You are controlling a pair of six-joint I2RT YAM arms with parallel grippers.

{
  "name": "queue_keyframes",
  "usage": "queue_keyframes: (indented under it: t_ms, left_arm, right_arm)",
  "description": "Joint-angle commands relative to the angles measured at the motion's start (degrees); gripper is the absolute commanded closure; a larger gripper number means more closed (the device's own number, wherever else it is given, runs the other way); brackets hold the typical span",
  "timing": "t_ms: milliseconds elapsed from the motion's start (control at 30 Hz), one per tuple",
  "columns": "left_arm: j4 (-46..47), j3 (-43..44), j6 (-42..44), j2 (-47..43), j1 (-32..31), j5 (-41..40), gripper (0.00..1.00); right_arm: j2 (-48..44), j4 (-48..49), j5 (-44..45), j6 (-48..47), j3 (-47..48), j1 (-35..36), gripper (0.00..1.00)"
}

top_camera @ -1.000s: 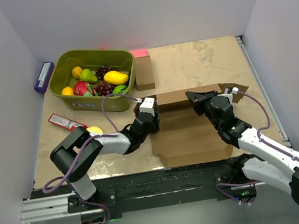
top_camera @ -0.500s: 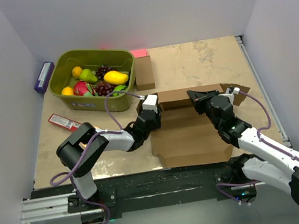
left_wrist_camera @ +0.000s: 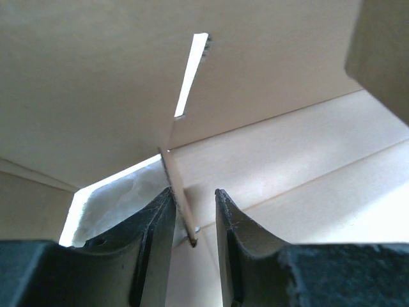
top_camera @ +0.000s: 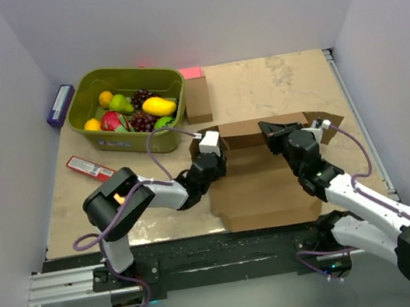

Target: Fold the paper box

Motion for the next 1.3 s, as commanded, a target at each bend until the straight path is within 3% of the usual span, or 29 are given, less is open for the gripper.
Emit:
queue_keyframes:
  t_ms: [0, 467, 767, 1000, 1267]
  left_arm:
    - [8.41, 2.22, 3.77, 1.07, -3.39, 4.08, 0.65]
    - [13.33, 1.70, 1.40, 3.36, -4.27, 7.25, 0.67]
    - [15.00, 1.09, 1.31, 3.81, -4.97, 9.54, 0.60]
    - [11.49, -6.11, 3.68, -9.10, -4.36, 6.81, 0.41]
    - [2.89, -11.66, 2.98, -20.96, -4.36, 6.81, 0.33]
  right_arm:
    - [1.11, -0.77, -3.02, -0.90, -0.88, 1.26, 1.00]
    - [1.63, -0.59, -2.93, -0.55, -1.50, 1.35, 1.00]
    - [1.55, -0.68, -2.49, -0.29, -1.94, 1.35, 1.00]
    - [-0.38, -1.21, -1.43, 0.50, -2.64, 1.35, 1.00]
    - [-1.00, -1.12, -1.26, 0.77, -3.25, 1.43, 1.00]
